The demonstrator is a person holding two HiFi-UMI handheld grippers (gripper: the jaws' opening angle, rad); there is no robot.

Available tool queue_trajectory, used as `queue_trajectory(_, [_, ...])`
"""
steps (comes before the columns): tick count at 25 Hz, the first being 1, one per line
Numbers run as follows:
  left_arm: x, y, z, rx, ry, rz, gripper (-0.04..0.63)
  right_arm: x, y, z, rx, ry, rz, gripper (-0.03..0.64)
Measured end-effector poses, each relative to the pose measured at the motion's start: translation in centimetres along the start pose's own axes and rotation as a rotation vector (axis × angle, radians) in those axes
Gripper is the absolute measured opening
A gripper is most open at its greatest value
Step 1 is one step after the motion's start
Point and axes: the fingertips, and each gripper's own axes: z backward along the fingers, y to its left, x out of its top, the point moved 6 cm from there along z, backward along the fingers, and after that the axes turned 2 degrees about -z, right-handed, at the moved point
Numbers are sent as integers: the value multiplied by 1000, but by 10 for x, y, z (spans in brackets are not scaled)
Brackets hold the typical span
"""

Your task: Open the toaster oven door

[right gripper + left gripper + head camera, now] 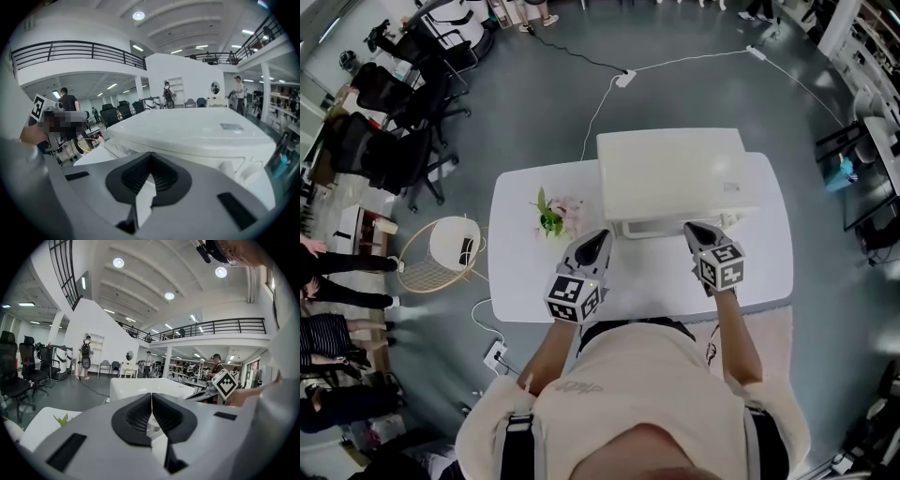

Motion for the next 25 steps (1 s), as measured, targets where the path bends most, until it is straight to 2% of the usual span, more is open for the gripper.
queue_trajectory(11, [-8,0,6,17,23,12,21,-3,4,1,13,6,3,6])
queue_trajectory(17, [-12,-2,5,11,33,10,21,-7,9,2,13,18,27,6])
queue_trajectory(25, [-14,-8,5,-2,39,10,21,-16,13,11,30,37,6,6])
